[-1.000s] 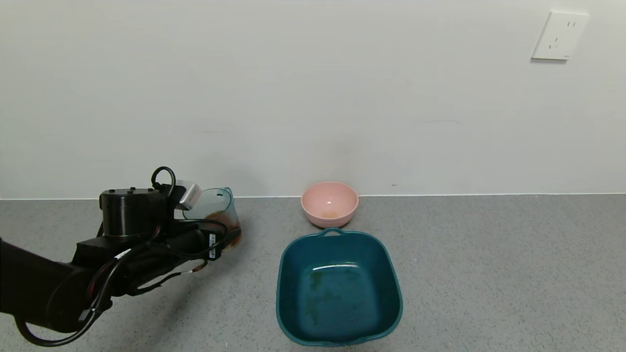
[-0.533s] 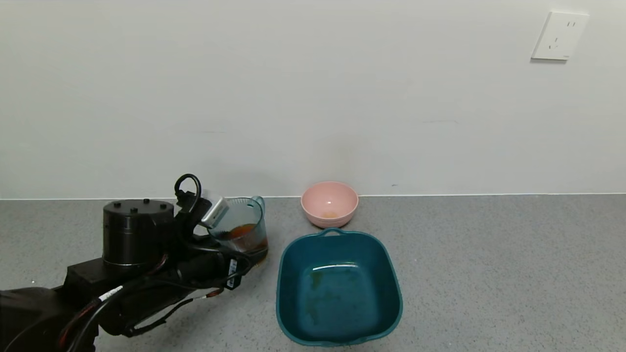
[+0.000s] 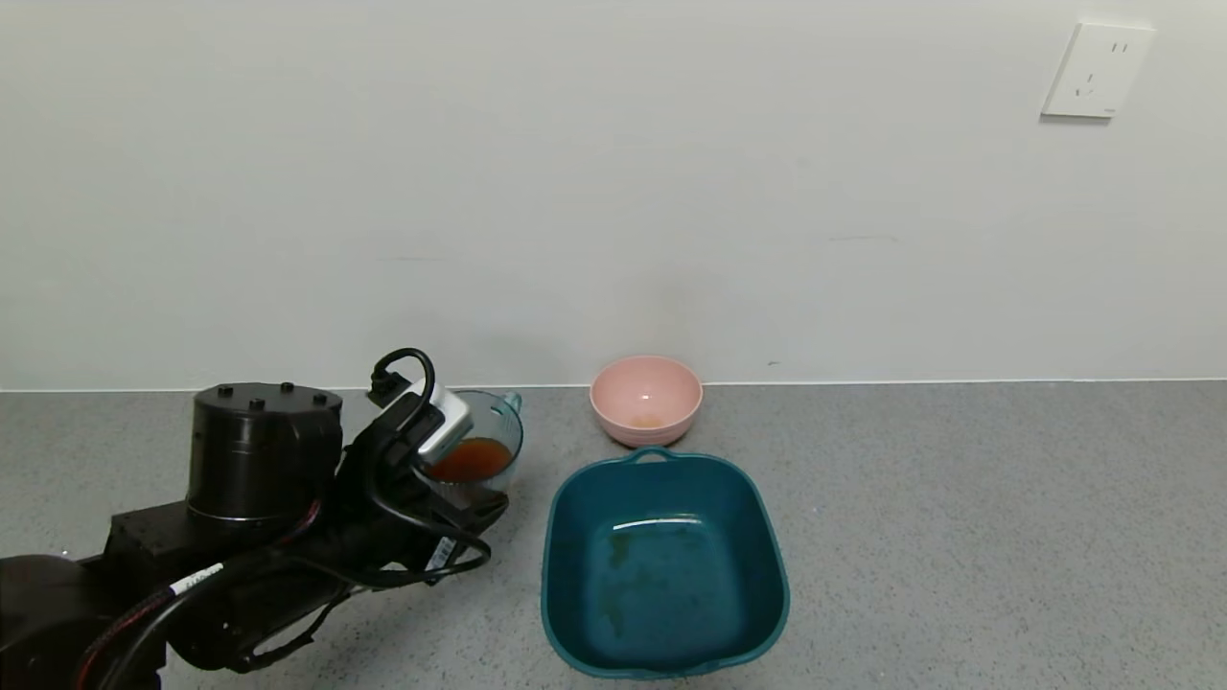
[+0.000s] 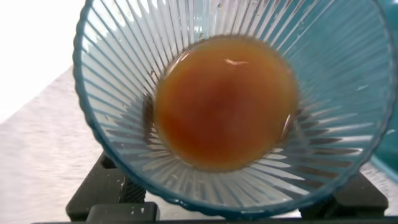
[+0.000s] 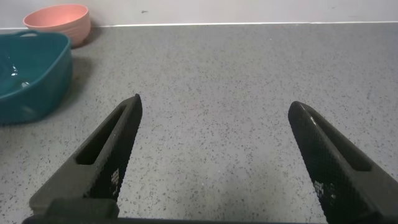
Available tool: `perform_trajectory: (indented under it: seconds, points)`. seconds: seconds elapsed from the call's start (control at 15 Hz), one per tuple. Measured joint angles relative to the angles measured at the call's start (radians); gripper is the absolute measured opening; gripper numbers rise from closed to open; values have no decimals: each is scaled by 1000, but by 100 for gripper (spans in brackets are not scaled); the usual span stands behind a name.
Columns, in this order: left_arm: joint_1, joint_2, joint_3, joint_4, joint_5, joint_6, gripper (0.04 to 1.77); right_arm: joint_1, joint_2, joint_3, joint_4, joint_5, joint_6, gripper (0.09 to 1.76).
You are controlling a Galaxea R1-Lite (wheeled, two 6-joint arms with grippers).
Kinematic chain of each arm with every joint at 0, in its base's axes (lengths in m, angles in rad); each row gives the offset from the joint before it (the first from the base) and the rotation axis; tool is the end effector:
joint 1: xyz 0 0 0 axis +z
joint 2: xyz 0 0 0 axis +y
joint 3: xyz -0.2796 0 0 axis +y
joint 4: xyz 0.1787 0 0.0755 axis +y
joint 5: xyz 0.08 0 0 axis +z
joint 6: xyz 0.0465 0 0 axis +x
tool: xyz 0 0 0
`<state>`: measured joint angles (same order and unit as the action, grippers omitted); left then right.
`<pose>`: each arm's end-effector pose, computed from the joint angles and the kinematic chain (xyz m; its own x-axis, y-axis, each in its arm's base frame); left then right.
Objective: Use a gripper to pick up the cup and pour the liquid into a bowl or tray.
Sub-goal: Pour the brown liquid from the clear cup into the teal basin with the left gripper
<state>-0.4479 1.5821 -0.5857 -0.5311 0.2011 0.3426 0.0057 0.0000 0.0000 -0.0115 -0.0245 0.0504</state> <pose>0.2527 -0.1111 0.1142 0.8758 -0.1992 -0.4396 0.3840 0.8394 0.3846 0.0256 -0.0010 0.0770 0.9998 -0.0188 0.0115 0.0182 0.9986 0.0507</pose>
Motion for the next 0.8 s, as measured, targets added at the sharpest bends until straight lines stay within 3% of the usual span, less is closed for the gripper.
perform_trajectory:
  seconds: [0.27, 0.53, 0.8]
  points:
    - [-69, -9, -82, 121, 55, 45, 125, 0, 0, 0, 0, 0, 0, 171]
    - [-163, -3, -169, 202, 165, 140, 125, 0, 0, 0, 0, -1, 0, 171]
    - [-201, 19, -223, 266, 241, 244, 125, 0, 0, 0, 0, -1, 0, 171]
